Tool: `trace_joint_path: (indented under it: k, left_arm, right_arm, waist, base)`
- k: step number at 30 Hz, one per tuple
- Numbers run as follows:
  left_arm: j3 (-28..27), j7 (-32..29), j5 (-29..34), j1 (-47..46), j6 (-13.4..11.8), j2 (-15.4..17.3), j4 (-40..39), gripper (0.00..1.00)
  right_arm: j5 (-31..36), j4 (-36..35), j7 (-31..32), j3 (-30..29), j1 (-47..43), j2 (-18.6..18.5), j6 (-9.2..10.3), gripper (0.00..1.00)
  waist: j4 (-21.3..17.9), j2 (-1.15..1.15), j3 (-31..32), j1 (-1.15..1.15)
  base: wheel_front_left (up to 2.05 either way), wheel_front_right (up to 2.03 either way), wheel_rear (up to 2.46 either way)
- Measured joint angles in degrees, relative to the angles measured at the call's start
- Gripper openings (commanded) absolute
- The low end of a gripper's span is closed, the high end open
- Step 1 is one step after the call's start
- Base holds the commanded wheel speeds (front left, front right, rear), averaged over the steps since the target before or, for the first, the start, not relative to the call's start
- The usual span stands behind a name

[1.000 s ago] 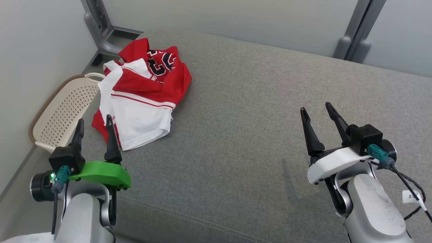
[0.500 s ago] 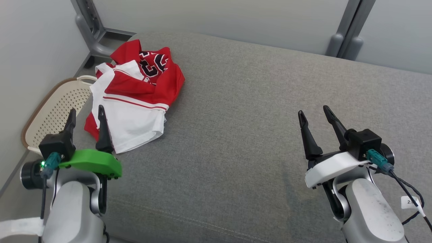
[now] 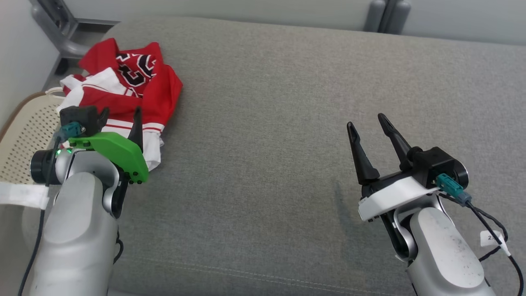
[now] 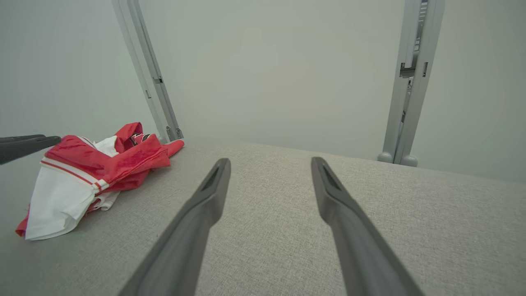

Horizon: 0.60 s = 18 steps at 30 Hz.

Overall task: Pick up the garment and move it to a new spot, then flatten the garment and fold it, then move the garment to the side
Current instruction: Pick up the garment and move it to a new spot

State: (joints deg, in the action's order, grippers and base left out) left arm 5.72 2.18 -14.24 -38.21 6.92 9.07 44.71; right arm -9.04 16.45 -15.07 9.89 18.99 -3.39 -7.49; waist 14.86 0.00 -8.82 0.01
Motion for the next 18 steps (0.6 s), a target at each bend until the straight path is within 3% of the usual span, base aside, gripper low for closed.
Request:
trace_joint_path:
  k: [9, 18]
  left_arm:
    - [3.6, -8.0, -5.1, -6.8, 0.5, 2.8, 9.5, 1.0]
    - [2.4, -11.1, -7.2, -12.4, -0.3, 8.0, 17.5, 1.0]
  right_arm:
    - [-0.9, -1.6, 0.0, 0.8, 2.8, 0.0, 0.0, 1.0]
    - [-1.6, -2.6, 0.0, 1.1, 4.9, 0.3, 0.0, 1.0]
  waist:
    - [-5.1, 0.0, -6.0, 0.0]
    - [-10.0, 0.0, -11.7, 0.0]
  base:
    - [0.0, 0.0, 0.0]
    - [0.0, 0.0, 0.0]
